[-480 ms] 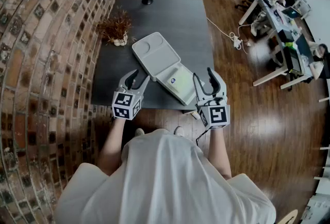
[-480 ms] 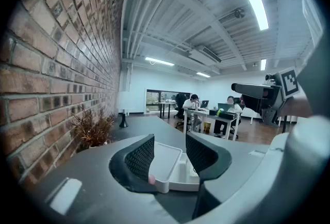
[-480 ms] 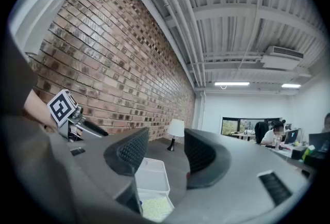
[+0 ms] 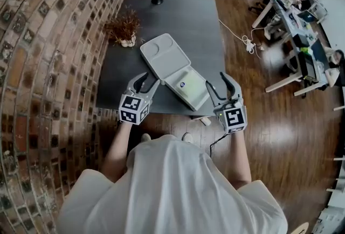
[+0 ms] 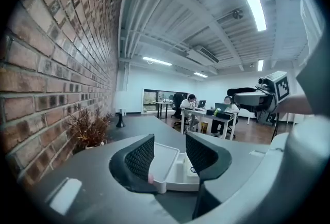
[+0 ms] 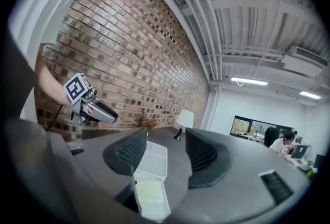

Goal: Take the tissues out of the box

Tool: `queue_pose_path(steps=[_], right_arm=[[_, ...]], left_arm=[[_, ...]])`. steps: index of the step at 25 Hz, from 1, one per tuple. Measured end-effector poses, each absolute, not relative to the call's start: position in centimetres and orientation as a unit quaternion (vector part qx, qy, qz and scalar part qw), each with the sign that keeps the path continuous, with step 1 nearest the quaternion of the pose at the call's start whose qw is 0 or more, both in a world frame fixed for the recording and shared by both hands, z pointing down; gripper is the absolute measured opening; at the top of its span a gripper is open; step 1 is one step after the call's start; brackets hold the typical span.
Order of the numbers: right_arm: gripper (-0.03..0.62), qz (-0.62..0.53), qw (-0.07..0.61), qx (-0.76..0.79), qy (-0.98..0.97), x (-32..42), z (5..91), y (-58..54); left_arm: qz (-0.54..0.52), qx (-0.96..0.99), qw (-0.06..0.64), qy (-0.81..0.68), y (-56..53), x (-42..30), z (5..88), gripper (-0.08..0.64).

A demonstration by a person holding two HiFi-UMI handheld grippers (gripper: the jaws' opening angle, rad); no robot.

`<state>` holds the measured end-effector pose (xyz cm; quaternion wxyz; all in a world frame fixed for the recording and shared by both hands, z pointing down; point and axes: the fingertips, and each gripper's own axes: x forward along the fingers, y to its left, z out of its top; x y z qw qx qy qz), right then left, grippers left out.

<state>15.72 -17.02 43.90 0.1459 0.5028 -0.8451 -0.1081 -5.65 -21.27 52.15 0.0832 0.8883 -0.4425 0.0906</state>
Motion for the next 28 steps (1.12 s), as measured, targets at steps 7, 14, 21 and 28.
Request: queue_pose_path(steps=[7, 14, 21, 28], right_arm=[[0.252, -0.106, 0.178, 0.463, -0.862, 16.2, 45.9, -17.9], [0.252, -0.082, 0.207, 0.439, -0.870, 16.4, 49.2, -18.8], [0.252, -0.083, 0.237, 0.399, -0.882, 16.2, 51.2, -19.8], [0.253, -0.090, 0.279, 0.348, -0.891, 15.6, 52.7, -20.6]], left_arm=[[0.095, 0.893, 0.081, -0.433, -21.1, -5.2, 52.3, 0.202], [0.115, 0.900, 0.074, -0.415, -21.0, -4.6, 53.5, 0.202], [0.114, 0.896, 0.083, -0.421, -20.9, -5.1, 53.8, 0.202], [0.118, 0.896, 0.085, -0.420, -20.7, -5.7, 54.1, 0.202]])
